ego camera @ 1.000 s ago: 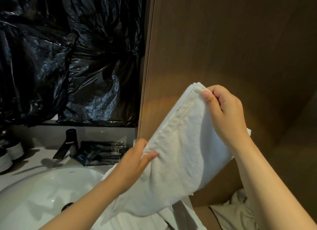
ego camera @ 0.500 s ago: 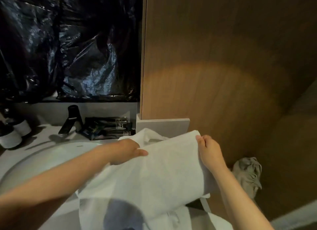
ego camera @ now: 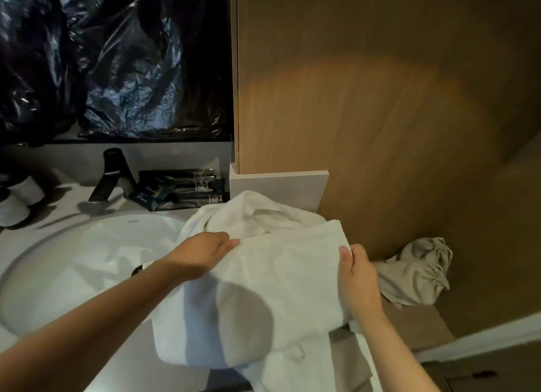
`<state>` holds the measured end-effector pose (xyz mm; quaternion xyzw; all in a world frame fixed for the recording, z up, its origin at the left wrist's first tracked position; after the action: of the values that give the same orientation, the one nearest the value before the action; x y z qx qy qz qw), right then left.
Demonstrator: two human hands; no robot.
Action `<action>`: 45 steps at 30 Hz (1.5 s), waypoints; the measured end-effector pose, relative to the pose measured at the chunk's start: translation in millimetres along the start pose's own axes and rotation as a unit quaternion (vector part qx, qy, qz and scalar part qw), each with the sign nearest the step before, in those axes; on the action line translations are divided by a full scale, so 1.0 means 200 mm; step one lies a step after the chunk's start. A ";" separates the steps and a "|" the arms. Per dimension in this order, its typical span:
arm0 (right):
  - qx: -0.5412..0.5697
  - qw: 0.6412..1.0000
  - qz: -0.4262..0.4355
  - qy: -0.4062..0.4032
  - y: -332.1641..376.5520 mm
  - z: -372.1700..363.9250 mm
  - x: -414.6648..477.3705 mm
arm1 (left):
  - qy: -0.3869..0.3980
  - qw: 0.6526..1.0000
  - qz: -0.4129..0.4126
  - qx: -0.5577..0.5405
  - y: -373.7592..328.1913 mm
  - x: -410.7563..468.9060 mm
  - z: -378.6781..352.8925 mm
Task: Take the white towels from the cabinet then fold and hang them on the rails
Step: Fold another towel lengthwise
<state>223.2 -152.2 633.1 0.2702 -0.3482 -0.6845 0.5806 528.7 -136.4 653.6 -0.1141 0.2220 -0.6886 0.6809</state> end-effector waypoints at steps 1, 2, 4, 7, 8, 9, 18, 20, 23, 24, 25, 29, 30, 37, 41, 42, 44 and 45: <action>-0.026 1.000 0.000 -0.009 -0.01 0.00 0.02 | -0.008 1.000 -0.004 0.009 0.00 0.00 0.00; -0.062 0.998 -0.004 -0.008 -0.04 0.00 0.04 | -0.017 0.999 -0.011 0.030 0.00 0.01 -0.01; -0.140 0.990 -0.025 0.019 -0.11 -0.03 0.06 | -0.036 0.995 -0.025 0.092 0.01 0.03 -0.03; -0.150 0.986 -0.040 0.052 -0.12 -0.09 0.02 | -0.106 0.987 -0.049 0.107 0.06 0.00 -0.05; -0.140 0.989 -0.021 0.051 -0.09 -0.10 0.00 | -0.145 0.983 -0.066 0.093 0.09 -0.04 -0.05; -0.133 0.990 0.008 0.050 -0.05 -0.11 -0.02 | -0.189 0.975 -0.086 0.082 0.12 -0.08 -0.05; -0.054 0.967 0.207 0.137 0.39 -0.32 -0.21 | -0.328 0.932 0.107 -0.112 0.30 -0.56 -0.07; -0.055 0.953 0.242 0.172 0.45 -0.39 -0.25 | -0.311 0.908 0.164 -0.227 0.30 -0.62 -0.10; -0.070 0.930 0.291 0.213 0.51 -0.49 -0.31 | -0.277 0.886 0.191 -0.320 0.30 -0.64 -0.16; -0.079 0.924 0.303 0.219 0.53 -0.53 -0.32 | -0.272 0.883 0.199 -0.327 0.30 -0.64 -0.18; -0.089 0.919 0.313 0.220 0.55 -0.56 -0.32 | -0.270 0.878 0.207 -0.336 0.31 -0.63 -0.19; -0.140 0.907 0.333 0.218 0.61 -0.66 -0.31 | -0.263 0.867 0.231 -0.355 0.34 -0.62 -0.22; -0.151 0.905 0.333 0.215 0.62 -0.67 -0.31 | -0.261 0.864 0.230 -0.363 0.35 -0.62 -0.22; -0.111 0.935 0.291 0.169 0.68 -0.71 -0.24 | -0.243 0.842 0.259 -0.407 0.36 -0.62 -0.25; -0.127 0.936 0.265 0.193 0.69 -0.77 -0.23 | -0.211 0.834 0.259 -0.440 0.37 -0.65 -0.28; -0.133 0.935 0.264 0.195 0.68 -0.78 -0.23 | -0.206 0.827 0.262 -0.453 0.37 -0.65 -0.29; -0.137 0.933 0.271 0.194 0.67 -0.79 -0.25 | -0.204 0.821 0.273 -0.457 0.37 -0.67 -0.29; -0.135 0.929 0.284 0.193 0.67 -0.79 -0.26 | -0.203 0.824 0.277 -0.450 0.37 -0.67 -0.29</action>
<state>436.3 -139.0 641.0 0.2060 -0.1958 -0.4662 0.8378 573.3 6.2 587.7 -0.4792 0.3860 -0.2557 0.7457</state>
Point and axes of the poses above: each hand's wrist, its own x-axis towards the middle knuckle, its own z-axis out of the back of the hand, y = z × x, the point moved 2 cm from there along x, towards the middle knuckle, and after that the axes turned 3 degrees about -y, right-handed, at the moved point
